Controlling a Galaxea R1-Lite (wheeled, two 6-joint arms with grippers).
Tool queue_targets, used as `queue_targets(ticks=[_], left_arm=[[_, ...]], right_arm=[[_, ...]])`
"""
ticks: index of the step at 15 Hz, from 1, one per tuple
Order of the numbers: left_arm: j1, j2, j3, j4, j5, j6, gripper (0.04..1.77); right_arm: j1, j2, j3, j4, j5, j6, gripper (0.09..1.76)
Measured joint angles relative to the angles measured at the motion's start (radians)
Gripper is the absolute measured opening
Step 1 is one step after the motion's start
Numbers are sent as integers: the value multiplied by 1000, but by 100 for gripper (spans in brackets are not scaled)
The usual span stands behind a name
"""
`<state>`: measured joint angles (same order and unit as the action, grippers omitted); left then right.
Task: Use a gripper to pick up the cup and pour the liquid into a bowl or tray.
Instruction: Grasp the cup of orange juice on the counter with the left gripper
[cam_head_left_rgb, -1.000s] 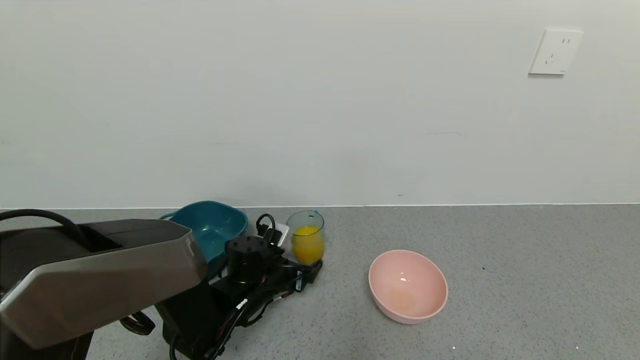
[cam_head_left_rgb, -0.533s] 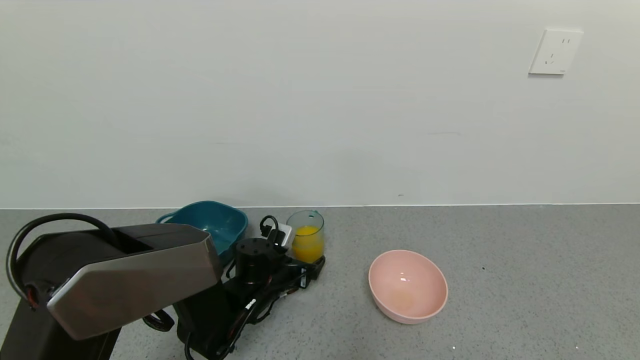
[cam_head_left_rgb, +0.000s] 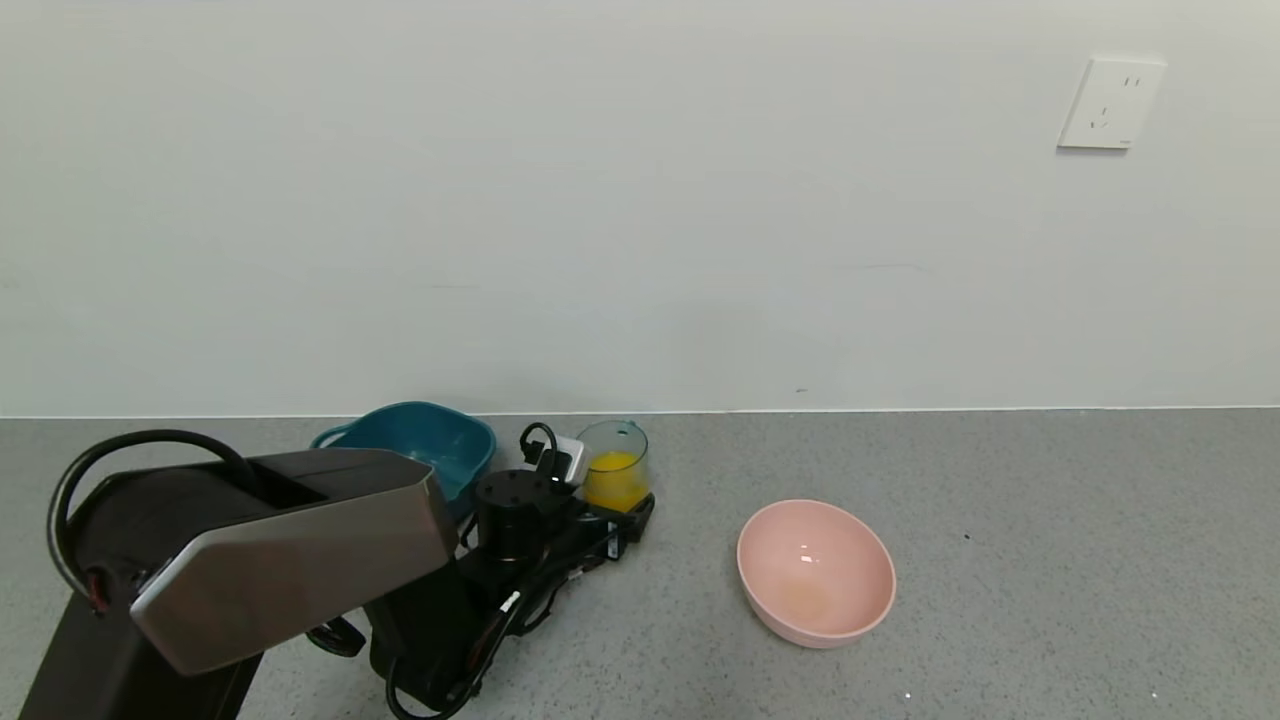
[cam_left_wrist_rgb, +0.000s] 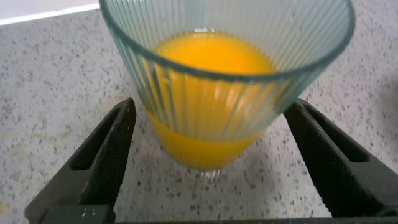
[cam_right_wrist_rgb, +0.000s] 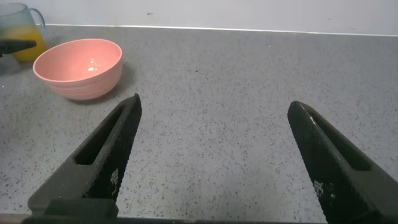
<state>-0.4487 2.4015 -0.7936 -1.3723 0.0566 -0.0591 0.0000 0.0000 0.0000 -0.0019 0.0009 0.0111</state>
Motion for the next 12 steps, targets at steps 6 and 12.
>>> queue_targets(ticks=[6,12], left_arm=[[6,36,-31,-27,4,0,172],[7,59,-62,-23,15,0,172]], right_arm=[[0,0,0,0,0,0,171],[0,0,0,0,0,0,171]])
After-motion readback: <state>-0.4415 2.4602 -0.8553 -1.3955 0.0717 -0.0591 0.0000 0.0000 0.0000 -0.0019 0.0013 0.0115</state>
